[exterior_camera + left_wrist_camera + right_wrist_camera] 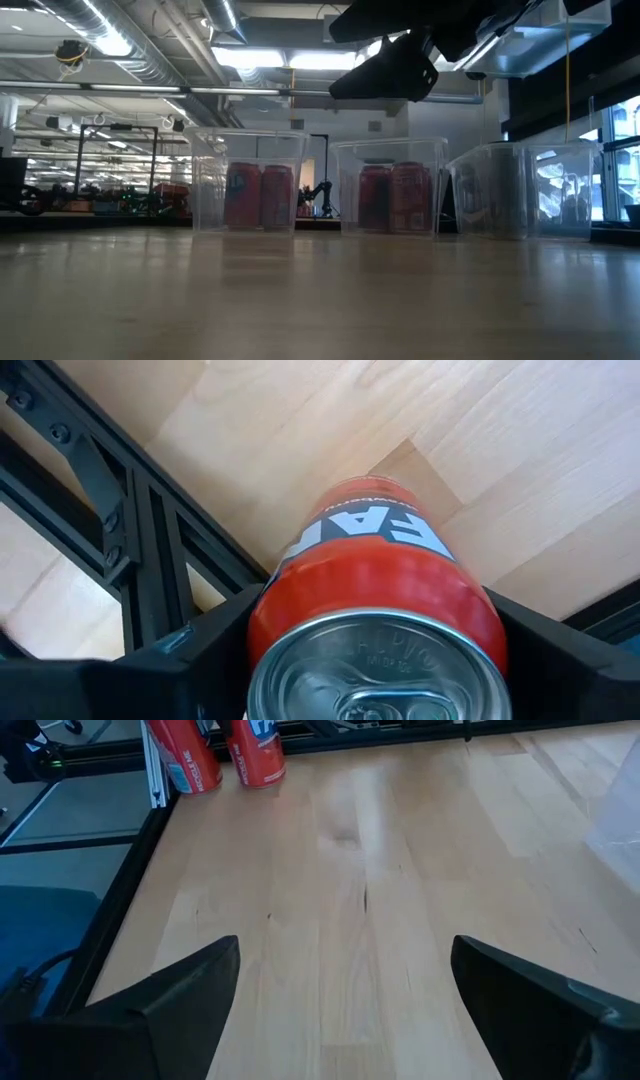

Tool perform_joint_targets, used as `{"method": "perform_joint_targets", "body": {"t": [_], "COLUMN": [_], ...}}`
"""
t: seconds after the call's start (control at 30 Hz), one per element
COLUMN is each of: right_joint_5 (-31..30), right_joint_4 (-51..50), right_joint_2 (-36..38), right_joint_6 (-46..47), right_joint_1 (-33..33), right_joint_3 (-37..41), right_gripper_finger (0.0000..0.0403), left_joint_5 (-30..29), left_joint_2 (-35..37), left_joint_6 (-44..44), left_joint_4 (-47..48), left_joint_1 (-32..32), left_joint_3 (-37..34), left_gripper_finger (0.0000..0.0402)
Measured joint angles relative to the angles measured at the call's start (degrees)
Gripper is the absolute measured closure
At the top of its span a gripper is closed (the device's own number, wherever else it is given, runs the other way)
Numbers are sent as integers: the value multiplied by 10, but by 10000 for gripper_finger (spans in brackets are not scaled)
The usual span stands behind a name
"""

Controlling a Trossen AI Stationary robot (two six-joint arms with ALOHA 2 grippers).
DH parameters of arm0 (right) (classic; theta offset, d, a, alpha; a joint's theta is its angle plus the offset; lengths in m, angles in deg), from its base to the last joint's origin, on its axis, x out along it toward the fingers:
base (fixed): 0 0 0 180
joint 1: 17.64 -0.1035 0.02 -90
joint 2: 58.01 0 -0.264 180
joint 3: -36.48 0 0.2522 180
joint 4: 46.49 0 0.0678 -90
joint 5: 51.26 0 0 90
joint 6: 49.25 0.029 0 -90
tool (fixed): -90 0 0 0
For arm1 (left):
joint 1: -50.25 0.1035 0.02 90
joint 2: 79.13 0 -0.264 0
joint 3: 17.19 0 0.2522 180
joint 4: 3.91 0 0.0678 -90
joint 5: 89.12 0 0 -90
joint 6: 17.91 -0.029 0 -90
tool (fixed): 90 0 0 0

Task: Sort soda cans
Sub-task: Put the top orange soda can into the left transparent bin

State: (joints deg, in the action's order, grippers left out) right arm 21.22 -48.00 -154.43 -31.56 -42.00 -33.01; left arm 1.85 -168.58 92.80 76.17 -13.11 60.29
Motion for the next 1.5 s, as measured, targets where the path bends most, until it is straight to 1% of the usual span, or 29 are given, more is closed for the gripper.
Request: {"method": "perform_joint_targets", "body": {"t": [0.13,0.23,0.47,0.67,0.9,1.03,1.23,1.33,1.5], "right_joint_5": [0,0,-1,-1,-1,-2,-26,-26,-33], "right_joint_4": [0,-1,-1,-3,-4,-3,-3,-3,-3], "right_joint_2": [0,0,0,0,0,0,0,0,0], "right_joint_6": [0,0,0,0,0,0,0,0,-4], "right_joint_1": [0,0,0,0,0,0,0,0,0], "right_joint_3": [0,0,0,0,0,0,0,0,0], "right_gripper_finger": [42,42,42,42,42,42,42,42,42], "left_joint_5": [5,4,1,-41,-110,-143,-190,-198,-197], "left_joint_2": [0,3,3,3,3,3,3,3,3], "left_joint_6": [-28,-39,-153,-262,-399,-482,-601,-656,-748], "left_joint_4": [13,42,129,182,236,237,223,214,156], "left_joint_1": [19,42,117,195,293,358,470,527,620], "left_joint_3": [8,33,99,160,233,269,308,320,327], "left_gripper_finger": [107,107,104,104,104,104,104,104,104]}}
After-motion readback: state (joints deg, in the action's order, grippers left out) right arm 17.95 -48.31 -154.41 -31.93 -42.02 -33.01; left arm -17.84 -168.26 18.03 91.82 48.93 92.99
